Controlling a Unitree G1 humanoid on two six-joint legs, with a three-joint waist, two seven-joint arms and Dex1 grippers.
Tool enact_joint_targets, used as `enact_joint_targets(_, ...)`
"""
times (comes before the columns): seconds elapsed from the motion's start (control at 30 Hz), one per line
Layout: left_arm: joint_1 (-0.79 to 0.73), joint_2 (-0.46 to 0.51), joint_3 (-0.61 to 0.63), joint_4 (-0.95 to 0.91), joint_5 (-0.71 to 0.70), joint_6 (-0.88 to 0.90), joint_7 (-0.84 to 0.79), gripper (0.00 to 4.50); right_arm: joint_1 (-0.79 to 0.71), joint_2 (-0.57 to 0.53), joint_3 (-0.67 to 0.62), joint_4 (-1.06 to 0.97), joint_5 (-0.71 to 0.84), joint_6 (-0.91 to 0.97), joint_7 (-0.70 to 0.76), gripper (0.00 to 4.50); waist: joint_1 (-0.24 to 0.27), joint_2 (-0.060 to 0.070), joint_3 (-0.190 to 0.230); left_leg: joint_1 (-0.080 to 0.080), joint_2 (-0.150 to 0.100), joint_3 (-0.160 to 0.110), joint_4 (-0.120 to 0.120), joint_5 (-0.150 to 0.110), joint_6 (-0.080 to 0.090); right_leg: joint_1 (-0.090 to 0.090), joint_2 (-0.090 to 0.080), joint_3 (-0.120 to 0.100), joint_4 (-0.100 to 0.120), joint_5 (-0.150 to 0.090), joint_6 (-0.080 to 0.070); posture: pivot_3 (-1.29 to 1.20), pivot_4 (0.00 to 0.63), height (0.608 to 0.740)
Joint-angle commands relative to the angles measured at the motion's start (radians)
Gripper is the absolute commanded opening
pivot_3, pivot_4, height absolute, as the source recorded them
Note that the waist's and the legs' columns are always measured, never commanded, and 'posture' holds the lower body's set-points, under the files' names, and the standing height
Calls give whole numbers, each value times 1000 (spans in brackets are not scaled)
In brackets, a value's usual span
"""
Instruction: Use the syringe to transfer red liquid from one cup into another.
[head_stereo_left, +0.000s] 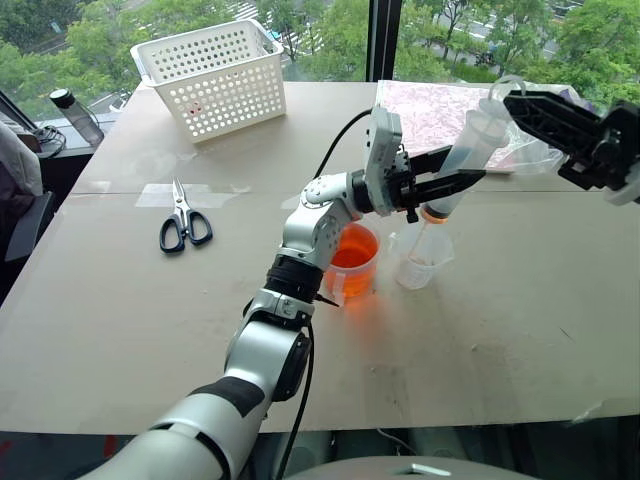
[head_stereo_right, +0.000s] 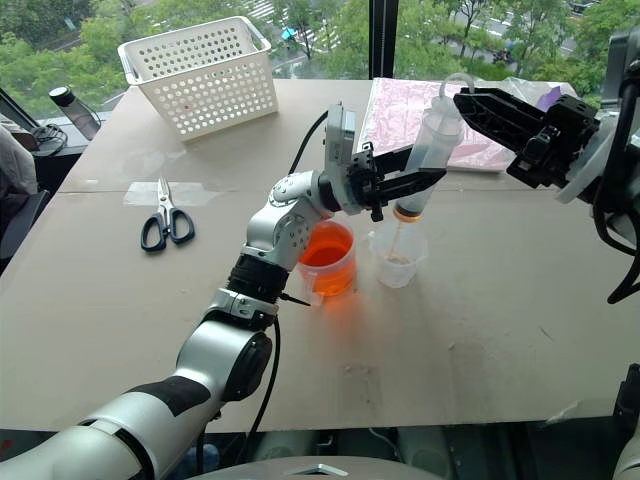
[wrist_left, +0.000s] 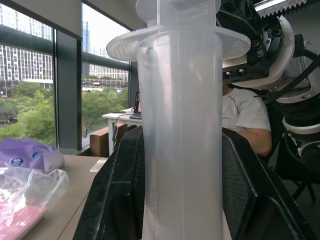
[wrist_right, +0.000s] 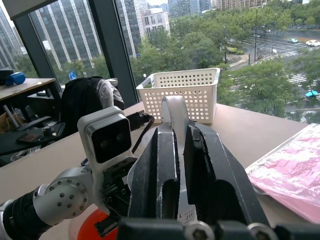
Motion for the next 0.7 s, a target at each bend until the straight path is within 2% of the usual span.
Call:
enact_joint_targets(0.03,-41,-27,27,-26,-26,-35,-1,1368,5,-17,23,-33,29,30,-3,45,0,0,0,0,0,0,0,0,0,0,0,0,0,0,0,0,150,740)
enact_joint_targets(0.7,-43,-34,33,-23,-21,-42,-3,1368,60,-84,41,-46,101,73,6,45,1,0,0,0,0,0,1,0,0,0,0,0,0,0,0,0,150,740)
